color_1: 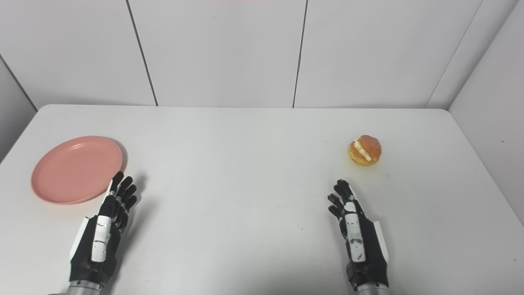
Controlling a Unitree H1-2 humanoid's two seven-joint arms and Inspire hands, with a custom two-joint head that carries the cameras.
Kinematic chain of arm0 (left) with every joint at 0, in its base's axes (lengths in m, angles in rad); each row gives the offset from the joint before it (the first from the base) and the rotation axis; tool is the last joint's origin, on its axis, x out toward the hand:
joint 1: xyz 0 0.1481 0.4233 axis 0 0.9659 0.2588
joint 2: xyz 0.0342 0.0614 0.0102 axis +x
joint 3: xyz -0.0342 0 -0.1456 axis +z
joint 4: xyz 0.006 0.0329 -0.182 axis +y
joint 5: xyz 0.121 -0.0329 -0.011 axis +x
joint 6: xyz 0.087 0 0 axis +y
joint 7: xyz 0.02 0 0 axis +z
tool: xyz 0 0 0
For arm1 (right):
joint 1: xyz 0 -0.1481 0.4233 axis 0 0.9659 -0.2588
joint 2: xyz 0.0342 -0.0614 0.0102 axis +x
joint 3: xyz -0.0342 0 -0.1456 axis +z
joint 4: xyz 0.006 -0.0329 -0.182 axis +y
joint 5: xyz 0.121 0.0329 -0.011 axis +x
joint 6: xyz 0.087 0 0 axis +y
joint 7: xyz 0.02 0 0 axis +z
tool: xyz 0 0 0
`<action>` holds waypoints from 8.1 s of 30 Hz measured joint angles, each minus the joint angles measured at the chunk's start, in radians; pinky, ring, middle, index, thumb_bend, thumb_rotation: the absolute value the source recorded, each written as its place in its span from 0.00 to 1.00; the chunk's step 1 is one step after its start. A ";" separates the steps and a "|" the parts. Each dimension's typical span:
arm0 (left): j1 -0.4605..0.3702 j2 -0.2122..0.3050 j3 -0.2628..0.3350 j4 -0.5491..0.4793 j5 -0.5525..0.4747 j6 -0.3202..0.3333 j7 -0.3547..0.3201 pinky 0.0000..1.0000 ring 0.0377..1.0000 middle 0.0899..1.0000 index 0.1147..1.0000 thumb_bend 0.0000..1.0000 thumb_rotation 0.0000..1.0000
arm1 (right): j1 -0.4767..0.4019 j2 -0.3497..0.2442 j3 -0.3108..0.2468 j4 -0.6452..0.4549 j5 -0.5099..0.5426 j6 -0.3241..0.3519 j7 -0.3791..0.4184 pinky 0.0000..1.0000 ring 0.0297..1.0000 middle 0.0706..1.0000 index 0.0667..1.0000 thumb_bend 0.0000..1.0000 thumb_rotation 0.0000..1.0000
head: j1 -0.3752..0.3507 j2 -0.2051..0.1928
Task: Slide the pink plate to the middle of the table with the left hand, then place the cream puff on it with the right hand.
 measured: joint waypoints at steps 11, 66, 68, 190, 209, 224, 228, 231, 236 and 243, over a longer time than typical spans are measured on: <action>-0.002 -0.118 -0.077 0.013 0.136 -0.048 0.061 1.00 1.00 1.00 1.00 0.70 0.94 | -0.017 -0.099 -0.071 0.148 0.129 -0.161 0.121 0.98 0.94 0.97 0.95 0.88 1.00 | 0.179 -0.109; -0.030 -0.148 -0.102 0.092 0.175 -0.221 0.152 1.00 0.99 1.00 1.00 0.72 0.96 | -0.059 -0.135 -0.096 0.243 0.143 -0.184 0.167 0.96 0.95 0.97 0.93 0.81 1.00 | 0.227 -0.215; -0.031 -0.149 -0.100 0.077 0.155 -0.211 0.153 1.00 0.99 0.99 1.00 0.74 0.96 | -0.055 -0.135 -0.095 0.234 0.149 -0.180 0.168 0.96 0.95 0.97 0.93 0.81 1.00 | 0.229 -0.213; -0.581 0.332 0.196 0.873 -0.142 -0.115 -0.150 0.95 0.93 0.90 0.93 0.92 0.94 | 0.015 -0.111 -0.081 0.120 0.141 -0.125 0.106 0.86 0.88 0.90 0.89 0.83 1.00 | 0.173 -0.115; -0.564 0.208 0.117 0.727 -0.111 -0.039 -0.092 0.95 0.91 0.88 0.92 0.91 0.96 | 0.016 -0.107 -0.075 0.116 0.141 -0.125 0.097 0.84 0.86 0.89 0.88 0.84 1.00 | 0.149 -0.101; -0.564 0.173 0.091 0.685 -0.106 0.004 -0.082 0.99 0.93 0.89 0.93 0.90 0.95 | 0.019 -0.095 -0.051 0.098 0.098 -0.124 0.053 0.81 0.84 0.88 0.88 0.86 1.00 | 0.026 -0.064; -0.564 0.171 0.089 0.685 -0.109 0.004 -0.082 1.00 0.93 0.89 0.94 0.89 0.95 | 0.020 -0.076 -0.030 0.086 0.074 -0.115 0.032 0.78 0.82 0.87 0.87 0.86 1.00 | -0.026 -0.058; -0.565 0.170 0.087 0.685 -0.108 0.004 -0.082 1.00 0.93 0.89 0.94 0.92 0.96 | 0.020 -0.055 -0.013 0.081 0.051 -0.109 0.011 0.78 0.82 0.87 0.86 0.85 1.00 | -0.090 -0.051; -0.569 0.158 0.085 0.687 -0.106 0.006 -0.079 1.00 0.93 0.86 0.94 0.92 0.96 | 0.019 -0.028 0.009 0.053 0.017 -0.069 -0.011 0.78 0.82 0.86 0.85 0.86 1.00 | -0.118 -0.046; -0.591 0.142 0.069 0.719 -0.083 -0.006 -0.060 0.94 0.89 0.87 0.93 0.93 0.95 | 0.019 -0.007 0.028 0.044 -0.011 -0.052 -0.029 0.78 0.82 0.86 0.86 0.87 1.00 | -0.150 -0.035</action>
